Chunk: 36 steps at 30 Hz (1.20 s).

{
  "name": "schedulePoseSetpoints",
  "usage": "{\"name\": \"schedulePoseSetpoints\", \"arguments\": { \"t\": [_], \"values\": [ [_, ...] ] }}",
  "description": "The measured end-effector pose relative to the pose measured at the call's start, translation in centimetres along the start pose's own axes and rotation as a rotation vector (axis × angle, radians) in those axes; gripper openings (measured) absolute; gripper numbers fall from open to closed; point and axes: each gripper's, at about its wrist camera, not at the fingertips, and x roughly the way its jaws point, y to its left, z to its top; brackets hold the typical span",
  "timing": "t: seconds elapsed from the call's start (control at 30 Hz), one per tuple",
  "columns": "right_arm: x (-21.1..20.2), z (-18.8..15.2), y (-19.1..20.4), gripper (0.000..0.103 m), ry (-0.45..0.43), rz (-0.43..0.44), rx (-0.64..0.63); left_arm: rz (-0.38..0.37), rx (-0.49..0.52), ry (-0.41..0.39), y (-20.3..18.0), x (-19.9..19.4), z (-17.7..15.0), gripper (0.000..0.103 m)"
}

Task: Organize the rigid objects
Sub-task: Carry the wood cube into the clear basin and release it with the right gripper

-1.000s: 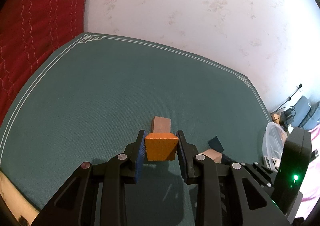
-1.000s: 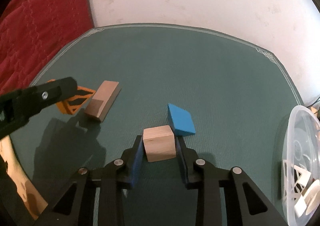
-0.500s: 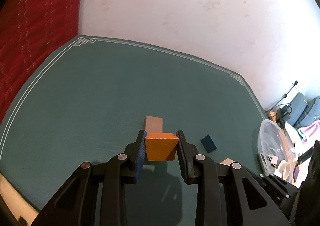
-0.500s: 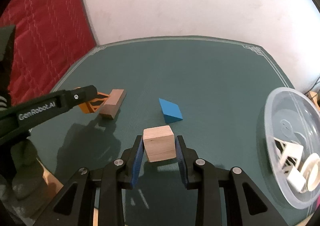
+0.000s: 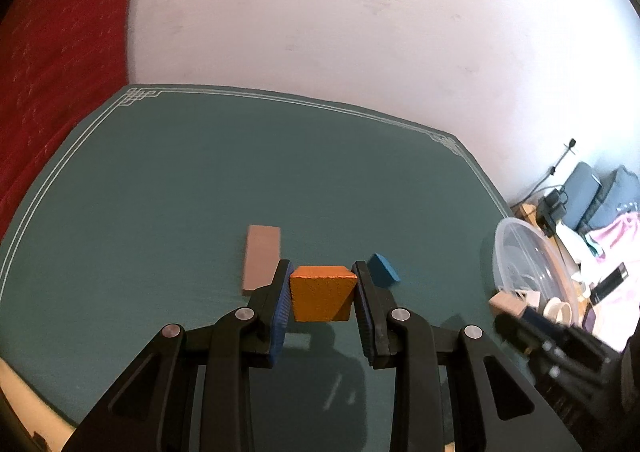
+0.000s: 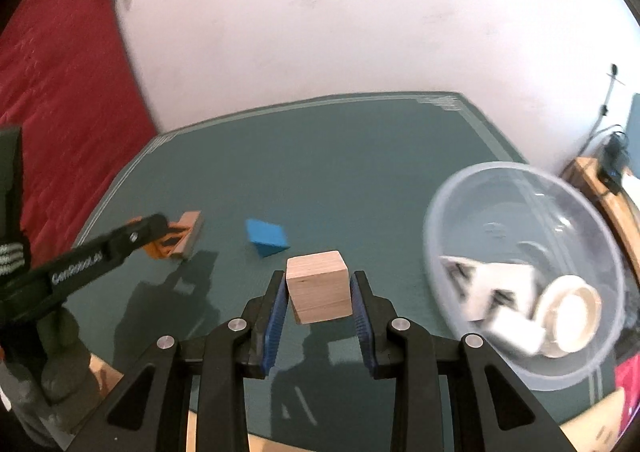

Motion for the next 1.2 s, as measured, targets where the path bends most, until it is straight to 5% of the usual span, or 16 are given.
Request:
{"name": "schedulePoseSetpoints", "arguments": {
  "t": [0.9,1.03,1.2],
  "values": [
    [-1.8,1.1,-9.8,0.035,-0.079,-0.214,0.215,-0.024,0.077,0.006,-3.1,-0.4,-0.9,0.031],
    [-1.9,0.8,-10.7,0.049,-0.089,-0.252,0.236,-0.023,0.079,0.010,-3.3,-0.3,-0.9,0.031],
    [-2.5,0.4,-11.2,0.049,-0.107,-0.261,0.253,-0.023,0.092,0.015,-3.5,-0.1,-1.1,0.031]
  ]
}}
